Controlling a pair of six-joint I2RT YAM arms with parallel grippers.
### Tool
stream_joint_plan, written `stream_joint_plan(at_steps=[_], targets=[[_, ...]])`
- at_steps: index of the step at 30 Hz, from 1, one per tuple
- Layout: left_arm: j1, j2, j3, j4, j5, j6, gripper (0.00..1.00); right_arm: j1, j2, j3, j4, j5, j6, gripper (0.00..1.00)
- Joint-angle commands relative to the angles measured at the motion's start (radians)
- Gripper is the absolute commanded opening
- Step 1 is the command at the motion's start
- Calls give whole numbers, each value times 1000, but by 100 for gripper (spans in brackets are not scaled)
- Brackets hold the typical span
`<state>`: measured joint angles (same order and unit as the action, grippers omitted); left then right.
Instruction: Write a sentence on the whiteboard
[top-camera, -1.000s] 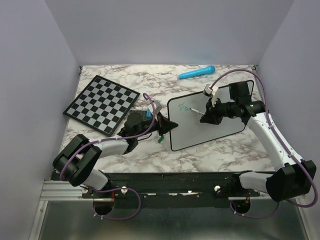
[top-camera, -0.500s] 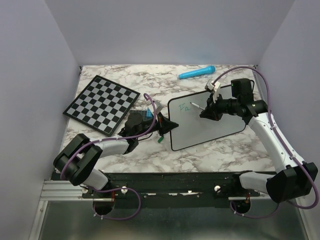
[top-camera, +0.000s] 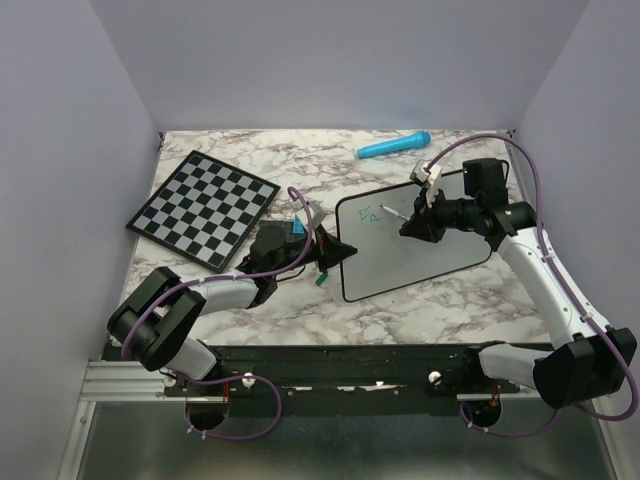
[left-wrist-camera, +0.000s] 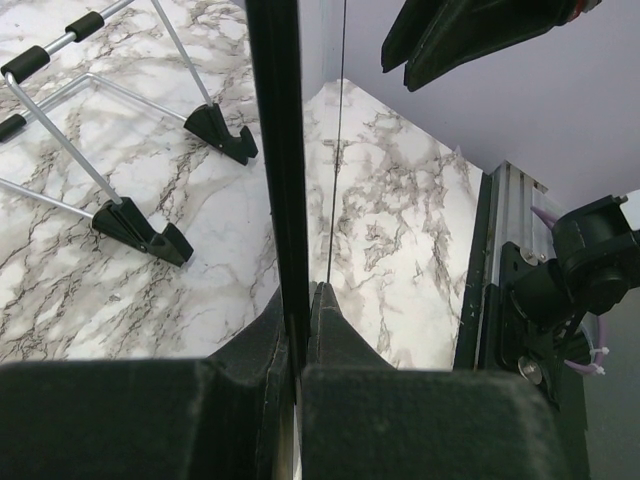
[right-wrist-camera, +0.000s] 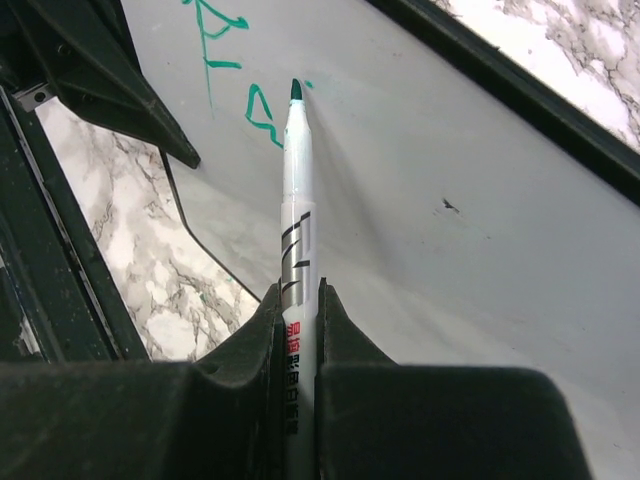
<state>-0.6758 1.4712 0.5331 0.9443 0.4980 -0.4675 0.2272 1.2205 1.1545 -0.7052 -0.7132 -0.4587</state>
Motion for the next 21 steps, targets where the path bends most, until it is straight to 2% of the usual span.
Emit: stream_joint_plan(at_steps=[1, 21], targets=[[-1, 21, 13, -56, -21, 90, 0, -3, -1, -29, -42, -35, -41, 1], [-2, 24, 13, -53, -19, 92, 0, -5, 22, -19, -27, 55, 0, 0]])
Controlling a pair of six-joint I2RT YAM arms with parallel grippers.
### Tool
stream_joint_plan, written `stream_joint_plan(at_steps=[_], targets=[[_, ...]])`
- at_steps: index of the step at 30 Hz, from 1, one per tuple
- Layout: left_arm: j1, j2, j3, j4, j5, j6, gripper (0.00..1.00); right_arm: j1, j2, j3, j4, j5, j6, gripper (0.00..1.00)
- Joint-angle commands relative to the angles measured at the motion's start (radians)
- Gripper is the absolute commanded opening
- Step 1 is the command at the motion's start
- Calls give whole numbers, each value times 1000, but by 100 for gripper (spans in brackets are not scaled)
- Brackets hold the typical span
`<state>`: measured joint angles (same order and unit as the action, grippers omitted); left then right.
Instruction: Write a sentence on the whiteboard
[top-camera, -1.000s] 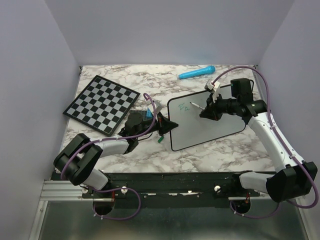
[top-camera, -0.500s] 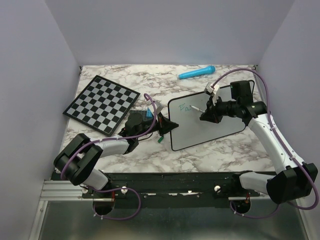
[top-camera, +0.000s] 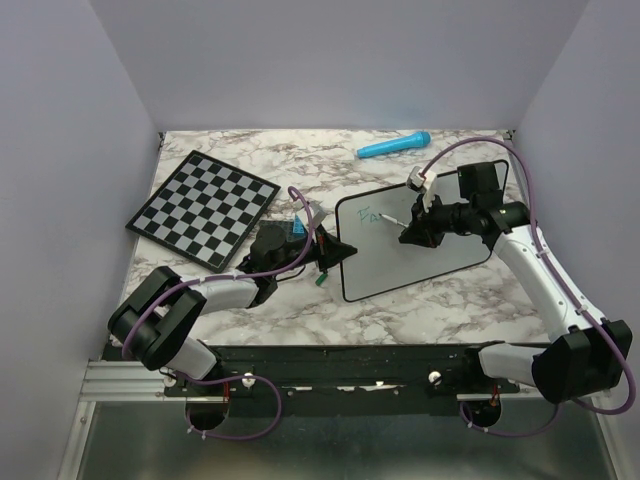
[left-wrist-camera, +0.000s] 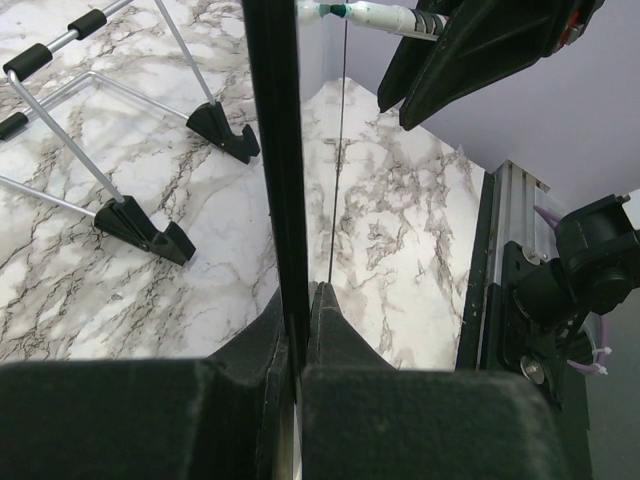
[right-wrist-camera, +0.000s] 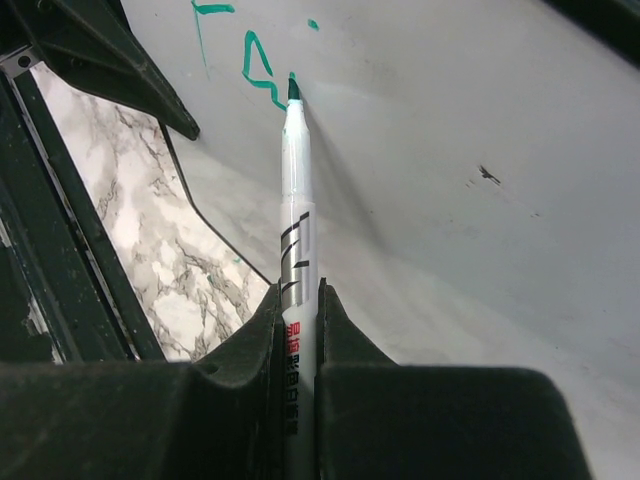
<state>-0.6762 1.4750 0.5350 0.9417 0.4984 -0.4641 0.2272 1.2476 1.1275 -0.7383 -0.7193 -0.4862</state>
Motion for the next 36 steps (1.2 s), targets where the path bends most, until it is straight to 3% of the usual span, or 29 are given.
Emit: stream_joint_plan(at_steps=[1, 11, 21, 36], targets=[[-2, 22, 11, -50, -20, 88, 0, -8, -11, 5, 17, 64, 34, 1], [-2, 21, 10, -49, -18, 87, 0, -32, -34, -5, 30, 54, 46, 1], [-2, 24, 14, -49, -17, 88, 0, -29, 10, -17, -50, -14, -46, 1], [-2, 27, 17, -52, -12, 88, 0, -32, -7, 15, -32, 50, -13, 0]])
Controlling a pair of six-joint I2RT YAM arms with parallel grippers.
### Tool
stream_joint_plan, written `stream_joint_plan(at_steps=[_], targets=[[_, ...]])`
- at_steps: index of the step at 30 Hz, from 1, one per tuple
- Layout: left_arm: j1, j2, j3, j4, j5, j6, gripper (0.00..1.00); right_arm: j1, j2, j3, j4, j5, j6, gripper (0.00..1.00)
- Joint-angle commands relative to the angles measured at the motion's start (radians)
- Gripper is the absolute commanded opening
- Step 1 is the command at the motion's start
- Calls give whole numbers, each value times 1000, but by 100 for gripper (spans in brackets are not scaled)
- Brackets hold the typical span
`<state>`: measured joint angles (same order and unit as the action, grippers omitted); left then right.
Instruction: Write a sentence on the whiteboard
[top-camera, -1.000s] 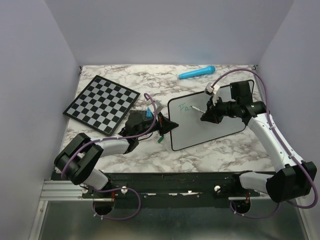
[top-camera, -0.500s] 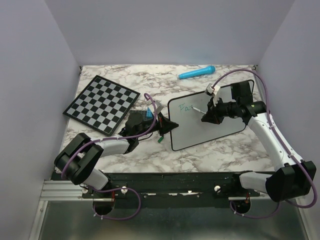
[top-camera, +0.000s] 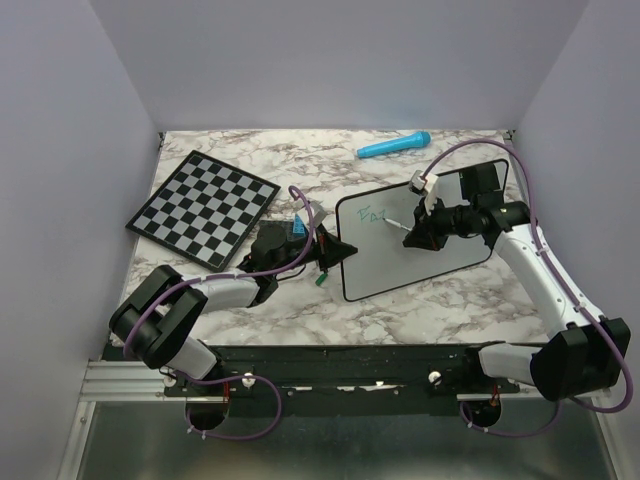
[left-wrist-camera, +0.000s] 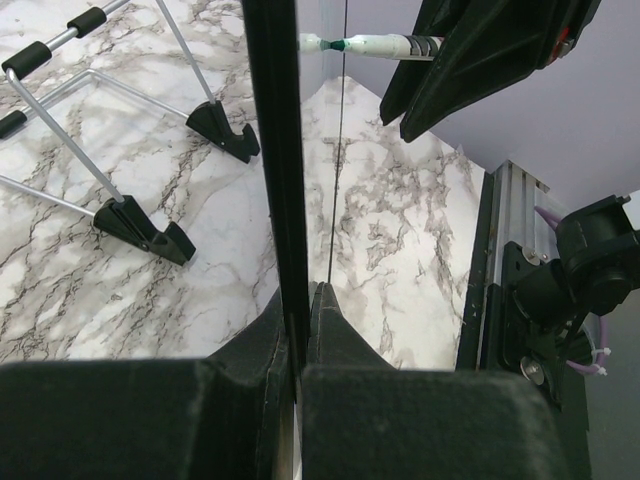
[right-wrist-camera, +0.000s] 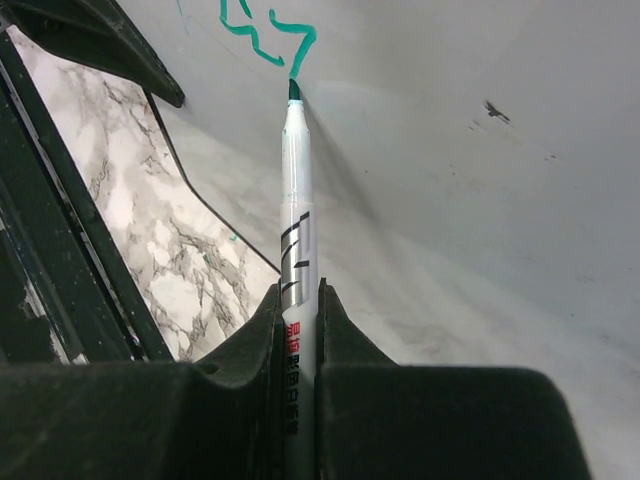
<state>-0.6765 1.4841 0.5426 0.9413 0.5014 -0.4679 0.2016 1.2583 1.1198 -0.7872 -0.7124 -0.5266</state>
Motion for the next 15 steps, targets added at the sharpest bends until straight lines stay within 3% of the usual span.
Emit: stream_joint_plan(at_steps=[1, 15], targets=[[-3, 18, 8, -52, -15, 92, 0, -7, -22, 28, 23, 51, 34, 0], [-1, 16, 7, -55, -14, 94, 0, -8, -31, 34, 55, 77, 66, 0]])
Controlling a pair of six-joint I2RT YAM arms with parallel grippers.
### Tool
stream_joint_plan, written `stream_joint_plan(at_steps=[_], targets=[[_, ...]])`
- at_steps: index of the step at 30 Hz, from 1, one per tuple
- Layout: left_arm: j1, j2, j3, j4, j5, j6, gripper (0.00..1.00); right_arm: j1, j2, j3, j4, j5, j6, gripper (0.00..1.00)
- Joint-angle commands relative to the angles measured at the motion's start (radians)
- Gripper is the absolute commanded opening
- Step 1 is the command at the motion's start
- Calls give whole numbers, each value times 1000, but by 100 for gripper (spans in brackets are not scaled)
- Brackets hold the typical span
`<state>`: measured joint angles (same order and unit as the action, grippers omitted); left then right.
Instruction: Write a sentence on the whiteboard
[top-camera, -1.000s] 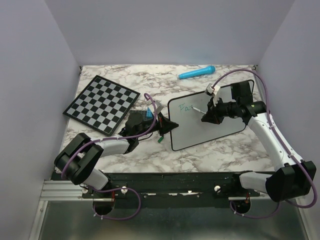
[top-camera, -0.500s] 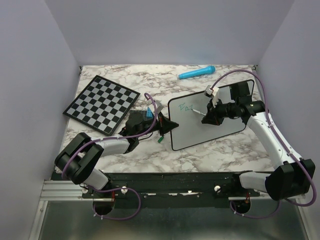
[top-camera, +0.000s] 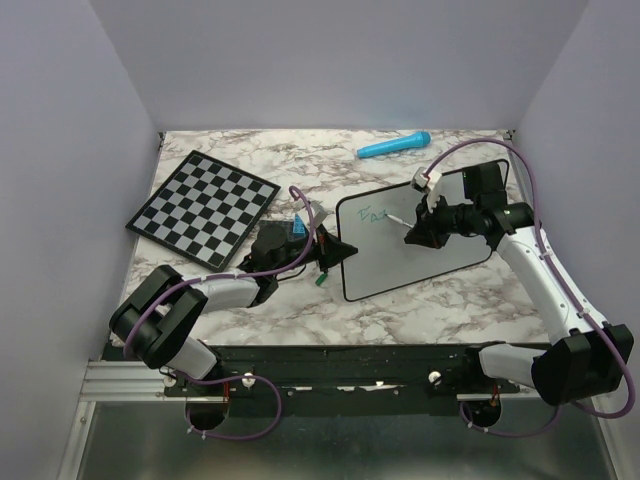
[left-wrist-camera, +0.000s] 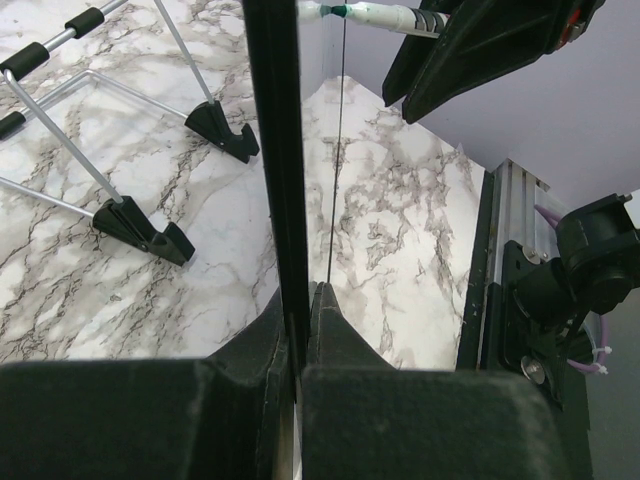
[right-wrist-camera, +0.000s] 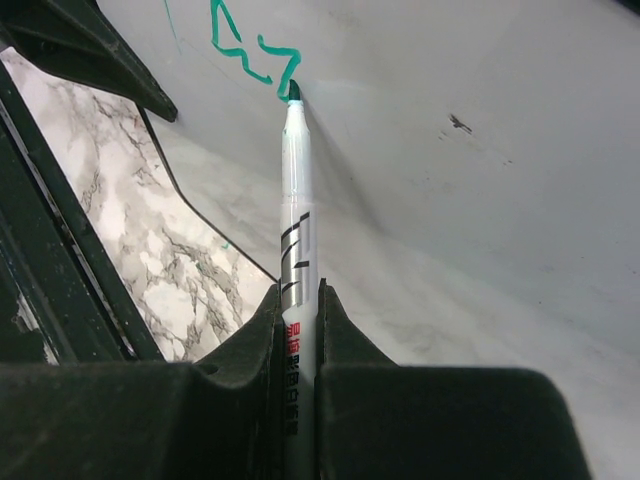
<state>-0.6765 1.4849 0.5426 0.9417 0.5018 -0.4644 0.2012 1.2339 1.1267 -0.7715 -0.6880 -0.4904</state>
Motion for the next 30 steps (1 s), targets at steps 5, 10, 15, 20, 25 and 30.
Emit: stream_joint_plan(at_steps=[5, 10, 15, 20, 25, 30], targets=[[-1, 15, 5, -53, -16, 90, 0, -39, -30, 19, 69, 79, 62, 0], [-1, 17, 8, -50, -13, 90, 0, -57, -45, 4, 77, 47, 62, 0], [-3, 21, 11, -49, -8, 89, 0, -56, -34, 13, 64, -34, 26, 1], [-3, 23, 10, -47, -6, 87, 0, -56, -14, 41, 57, -56, 27, 0], [-3, 26, 11, -47, -6, 86, 0, -56, -1, 50, 64, -50, 44, 1], [-3, 28, 13, -46, -5, 87, 0, -56, 6, 38, 45, -36, 24, 0]])
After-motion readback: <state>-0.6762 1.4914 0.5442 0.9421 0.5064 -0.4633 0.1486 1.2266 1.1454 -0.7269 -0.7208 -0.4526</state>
